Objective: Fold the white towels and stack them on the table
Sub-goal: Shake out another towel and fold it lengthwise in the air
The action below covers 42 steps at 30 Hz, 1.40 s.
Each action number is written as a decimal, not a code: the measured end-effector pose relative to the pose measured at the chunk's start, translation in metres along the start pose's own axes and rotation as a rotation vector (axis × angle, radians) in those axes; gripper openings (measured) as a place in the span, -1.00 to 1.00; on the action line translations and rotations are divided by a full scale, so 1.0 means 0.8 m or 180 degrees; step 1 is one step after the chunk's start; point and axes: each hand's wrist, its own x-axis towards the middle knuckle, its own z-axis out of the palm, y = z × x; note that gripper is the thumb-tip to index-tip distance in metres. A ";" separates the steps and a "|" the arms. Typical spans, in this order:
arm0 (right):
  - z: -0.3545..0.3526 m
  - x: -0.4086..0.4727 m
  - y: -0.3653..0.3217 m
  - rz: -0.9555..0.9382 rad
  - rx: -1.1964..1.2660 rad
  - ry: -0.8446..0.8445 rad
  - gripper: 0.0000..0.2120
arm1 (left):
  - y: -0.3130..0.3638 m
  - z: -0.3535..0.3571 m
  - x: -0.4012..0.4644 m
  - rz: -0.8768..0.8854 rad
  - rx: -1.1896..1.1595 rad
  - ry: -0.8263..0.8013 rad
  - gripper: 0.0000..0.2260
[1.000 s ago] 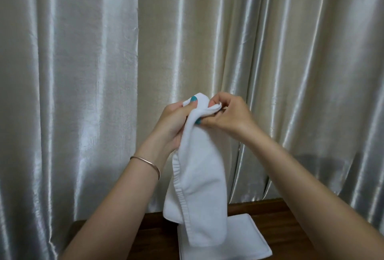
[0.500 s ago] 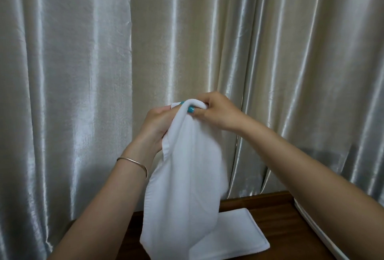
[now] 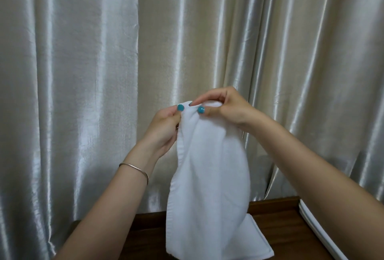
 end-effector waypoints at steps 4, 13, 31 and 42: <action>-0.003 -0.001 0.002 0.0116 -0.0227 0.0042 -0.84 | -0.001 0.002 -0.003 0.0051 0.0072 -0.0299 -0.79; -0.011 -0.009 -0.001 0.0381 -0.0457 -0.0224 -0.83 | -0.009 0.004 0.001 -0.0071 0.0183 -0.0127 -0.79; 0.018 -0.008 0.008 0.0070 -0.0281 0.0434 -0.88 | -0.003 0.013 -0.019 0.0158 0.0897 -0.0136 -0.77; 0.032 -0.001 0.023 -0.0018 -0.0236 0.1200 -0.82 | 0.006 0.007 -0.019 0.0244 0.1249 -0.0382 -0.70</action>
